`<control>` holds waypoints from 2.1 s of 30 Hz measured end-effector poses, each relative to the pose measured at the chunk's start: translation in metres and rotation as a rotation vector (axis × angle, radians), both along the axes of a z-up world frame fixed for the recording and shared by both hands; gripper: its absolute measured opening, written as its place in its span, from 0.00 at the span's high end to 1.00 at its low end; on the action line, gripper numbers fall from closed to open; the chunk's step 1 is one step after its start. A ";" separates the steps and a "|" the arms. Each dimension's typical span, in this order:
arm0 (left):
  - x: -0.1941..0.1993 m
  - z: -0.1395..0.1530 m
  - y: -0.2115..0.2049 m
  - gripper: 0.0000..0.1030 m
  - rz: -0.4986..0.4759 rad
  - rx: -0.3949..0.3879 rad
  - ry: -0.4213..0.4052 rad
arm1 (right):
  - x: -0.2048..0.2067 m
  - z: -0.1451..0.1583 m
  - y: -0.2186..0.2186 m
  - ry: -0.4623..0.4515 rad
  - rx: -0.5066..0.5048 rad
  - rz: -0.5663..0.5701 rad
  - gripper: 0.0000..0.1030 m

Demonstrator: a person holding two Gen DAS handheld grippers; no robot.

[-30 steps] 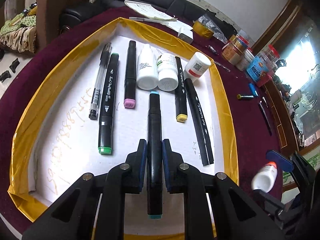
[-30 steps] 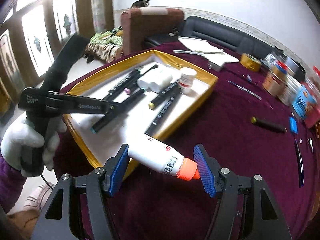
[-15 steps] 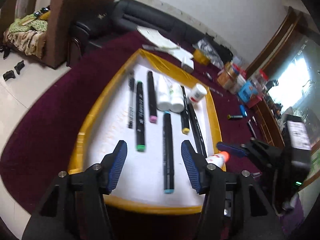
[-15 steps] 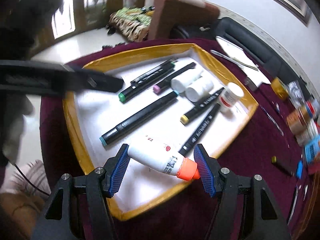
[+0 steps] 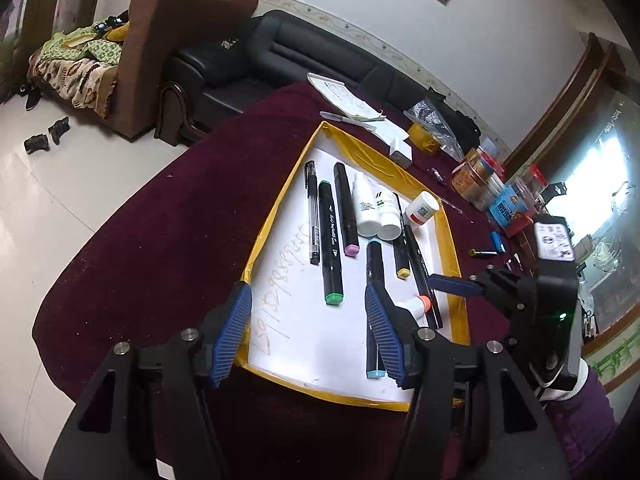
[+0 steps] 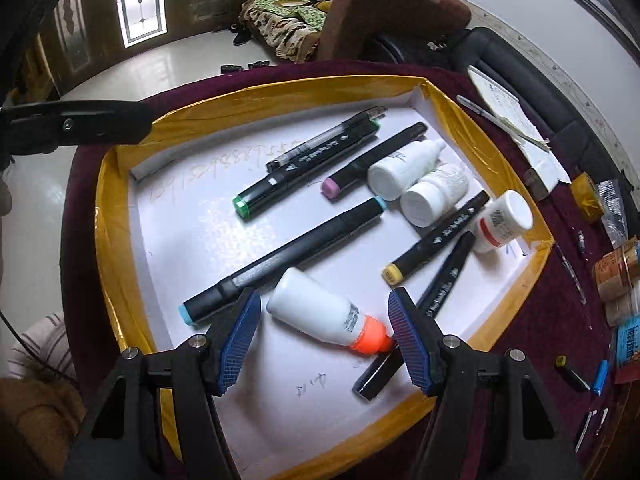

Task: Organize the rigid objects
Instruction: 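Carry the marker and glue bottle over the box and open both tools, then move both open tools back to the remaining black markers, then grasp the yellow-capped black marker with left tool while right grasps the blue-capped marker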

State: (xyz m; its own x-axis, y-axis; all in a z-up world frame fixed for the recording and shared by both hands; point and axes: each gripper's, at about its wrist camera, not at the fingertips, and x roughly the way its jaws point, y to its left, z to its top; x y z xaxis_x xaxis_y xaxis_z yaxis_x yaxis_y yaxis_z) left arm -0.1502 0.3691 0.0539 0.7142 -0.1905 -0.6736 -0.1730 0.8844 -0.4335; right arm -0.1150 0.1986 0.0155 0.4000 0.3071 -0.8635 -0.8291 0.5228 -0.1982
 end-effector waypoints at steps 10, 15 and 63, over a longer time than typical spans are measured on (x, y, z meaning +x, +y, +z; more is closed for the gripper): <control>-0.003 0.013 -0.026 0.41 -0.067 -0.004 -0.040 | 0.016 0.041 -0.098 -0.032 0.199 -0.243 0.40; -0.001 0.020 -0.052 0.37 -0.125 0.018 -0.050 | 0.042 0.044 -0.195 -0.007 0.267 -0.497 0.41; 0.281 -0.037 -0.430 0.50 -0.666 0.638 0.106 | 0.139 0.003 -0.500 0.054 0.821 -1.139 0.41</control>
